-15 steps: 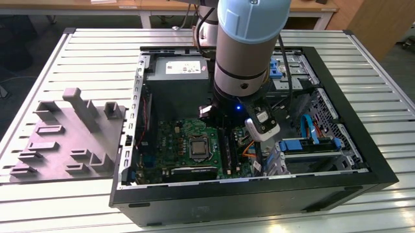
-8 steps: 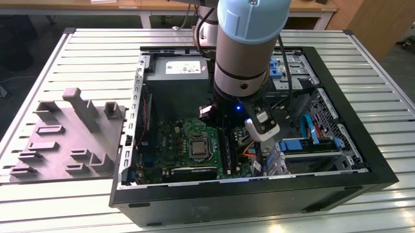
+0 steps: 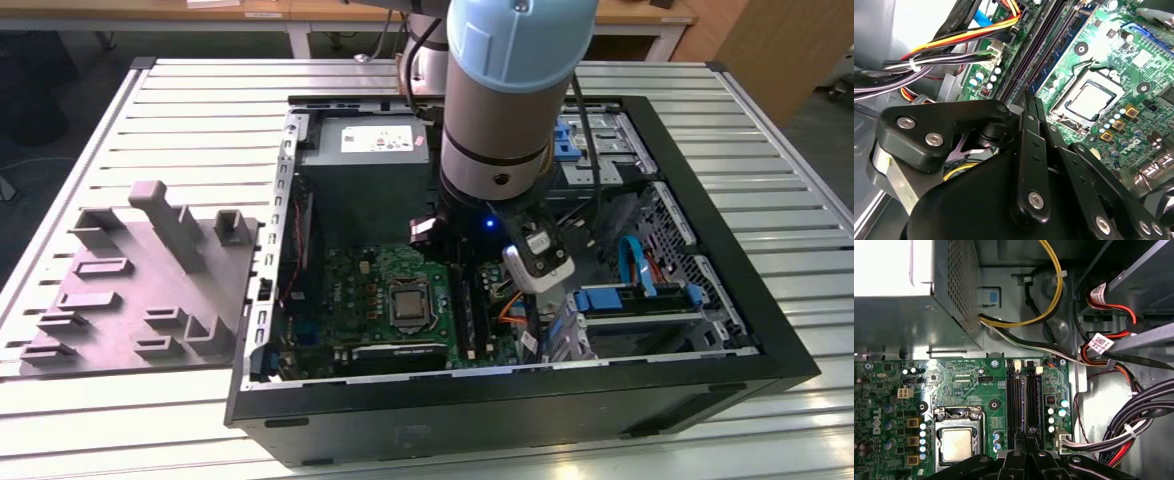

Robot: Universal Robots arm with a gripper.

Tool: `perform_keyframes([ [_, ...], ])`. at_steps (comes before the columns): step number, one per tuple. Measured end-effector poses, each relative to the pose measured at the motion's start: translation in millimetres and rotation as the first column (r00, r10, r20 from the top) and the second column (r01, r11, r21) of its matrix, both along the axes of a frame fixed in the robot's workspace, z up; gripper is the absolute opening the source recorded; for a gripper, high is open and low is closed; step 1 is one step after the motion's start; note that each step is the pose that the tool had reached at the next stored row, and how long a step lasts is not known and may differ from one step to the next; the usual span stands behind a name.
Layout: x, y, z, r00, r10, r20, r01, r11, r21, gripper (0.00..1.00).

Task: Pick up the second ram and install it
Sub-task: 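Insert the second ram into the second slot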

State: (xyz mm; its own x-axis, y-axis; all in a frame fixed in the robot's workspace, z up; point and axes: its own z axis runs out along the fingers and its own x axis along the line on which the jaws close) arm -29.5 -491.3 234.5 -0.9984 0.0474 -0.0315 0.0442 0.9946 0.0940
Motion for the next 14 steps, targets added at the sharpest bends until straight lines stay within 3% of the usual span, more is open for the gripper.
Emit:
perform_keyframes([
  [14, -0.9, 0.0, -3.1, 1.0000, 0.000, 0.0000, 0.000, 1.0000, 0.0035, 0.11],
])
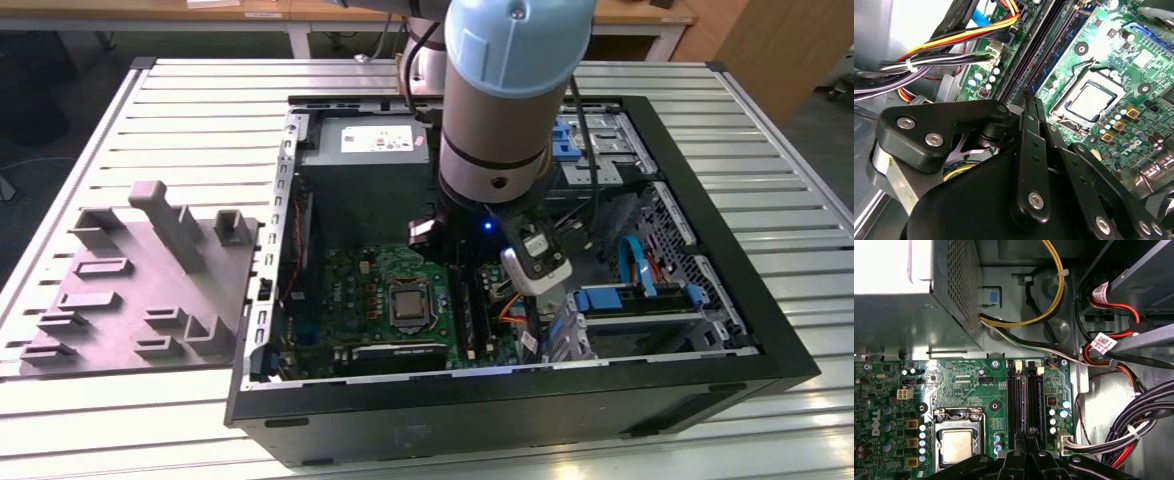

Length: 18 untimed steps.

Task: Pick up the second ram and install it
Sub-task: 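Insert the second ram into the second slot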

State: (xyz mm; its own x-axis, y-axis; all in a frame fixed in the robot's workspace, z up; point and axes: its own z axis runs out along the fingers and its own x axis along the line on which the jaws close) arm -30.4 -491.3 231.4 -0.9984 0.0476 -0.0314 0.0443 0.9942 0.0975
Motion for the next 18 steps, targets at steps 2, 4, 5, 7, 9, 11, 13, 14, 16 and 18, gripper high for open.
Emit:
perform_keyframes([
  [2, 0.0, 0.0, -0.3, 1.0000, 0.000, 0.0000, 0.000, 1.0000, 0.0004, 0.11],
  [4, 0.1, 0.2, -1.3, 1.0000, 0.000, 0.0000, 0.000, 1.0000, 0.0009, 0.11],
  [5, 0.1, 0.3, -1.4, 1.0000, 0.000, 0.0000, 0.000, 1.0000, 0.0010, 0.11],
  [7, 0.1, 0.2, -1.5, 1.0000, 0.000, 0.0000, 0.000, 1.0000, 0.0009, 0.11],
  [9, 0.1, 0.3, -2.6, 1.0000, 0.000, 0.0001, 0.000, 1.0000, 0.0014, 0.11],
  [11, 0.1, 0.2, -2.9, 1.0000, 0.000, 0.0000, 0.000, 1.0000, 0.0010, 0.11],
  [13, 0.0, 0.2, -3.0, 1.0000, 0.000, 0.0000, 0.000, 1.0000, 0.0011, 0.11],
  [14, 0.1, 0.1, -3.0, 1.0000, 0.000, 0.0000, 0.000, 1.0000, 0.0010, 0.11],
  [16, 0.1, -0.1, -3.1, 1.0000, 0.000, 0.0000, 0.000, 1.0000, 0.0011, 0.11],
  [18, 0.0, -0.2, -3.3, 1.0000, 0.000, 0.0000, 0.000, 1.0000, 0.0010, 0.11],
])
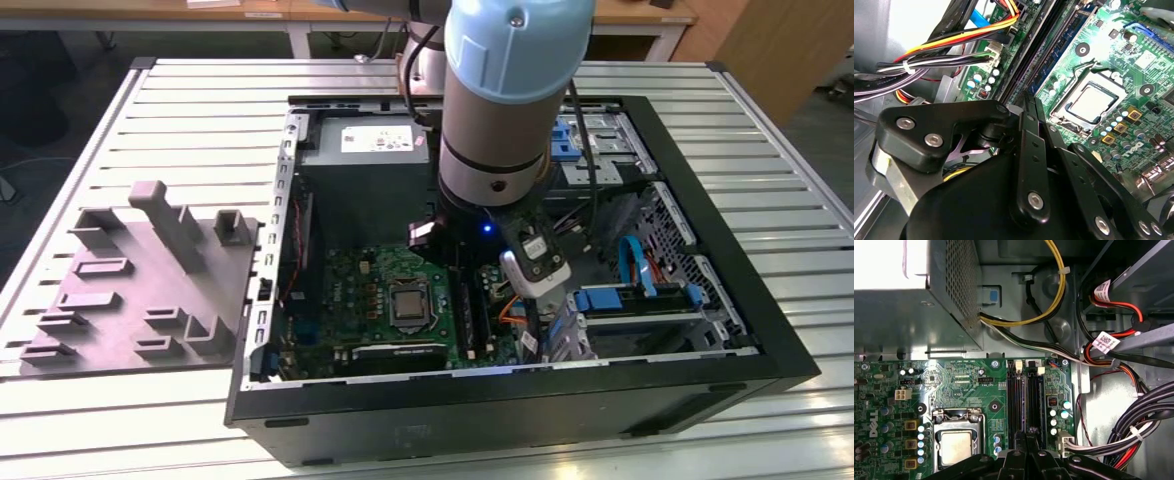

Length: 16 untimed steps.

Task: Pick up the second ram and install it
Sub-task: 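Insert the second ram into the second slot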

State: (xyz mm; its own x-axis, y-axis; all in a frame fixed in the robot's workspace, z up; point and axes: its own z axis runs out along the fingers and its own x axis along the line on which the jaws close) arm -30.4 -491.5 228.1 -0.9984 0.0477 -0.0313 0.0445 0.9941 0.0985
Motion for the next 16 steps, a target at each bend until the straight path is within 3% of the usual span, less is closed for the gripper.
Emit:
perform_keyframes([
  [16, -2.4, 0.0, -1.7, 1.0000, 0.002, 0.0026, -0.002, 1.0000, 0.0012, 0.11],
])
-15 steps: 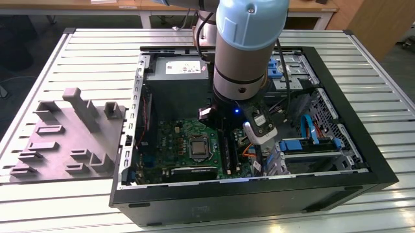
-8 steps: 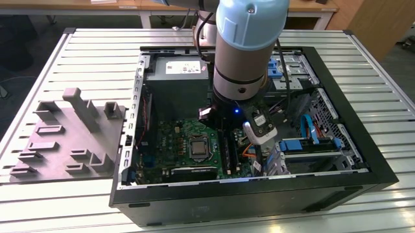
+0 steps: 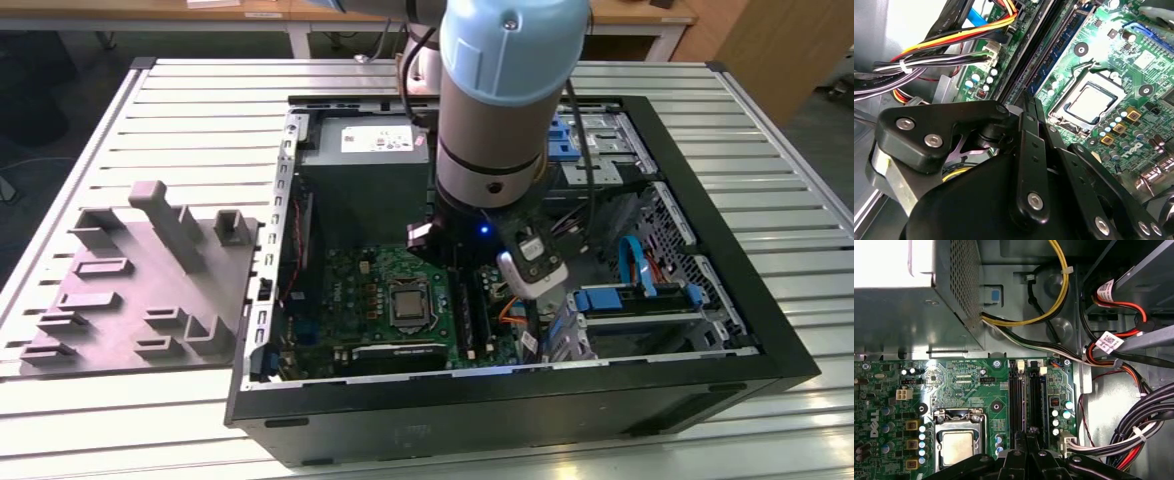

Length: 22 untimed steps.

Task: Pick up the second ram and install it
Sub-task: 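Insert the second ram into the second slot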

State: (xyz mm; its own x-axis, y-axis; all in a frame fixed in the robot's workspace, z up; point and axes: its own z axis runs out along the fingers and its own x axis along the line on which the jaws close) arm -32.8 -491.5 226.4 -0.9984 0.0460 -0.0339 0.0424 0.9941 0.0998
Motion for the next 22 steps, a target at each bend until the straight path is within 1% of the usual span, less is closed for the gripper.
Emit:
perform_keyframes([
  [4, -0.4, 0.0, -0.8, 1.0000, 0.000, 0.0001, 0.000, 1.0000, -0.0003, 0.11],
  [15, -4.2, 0.0, -2.9, 1.0000, 0.000, 0.0033, 0.000, 1.0000, 0.0001, 0.11],
  [22, -4.2, 0.0, -3.4, 1.0000, -0.001, 0.0034, 0.001, 1.0000, -0.0002, 0.11],
])
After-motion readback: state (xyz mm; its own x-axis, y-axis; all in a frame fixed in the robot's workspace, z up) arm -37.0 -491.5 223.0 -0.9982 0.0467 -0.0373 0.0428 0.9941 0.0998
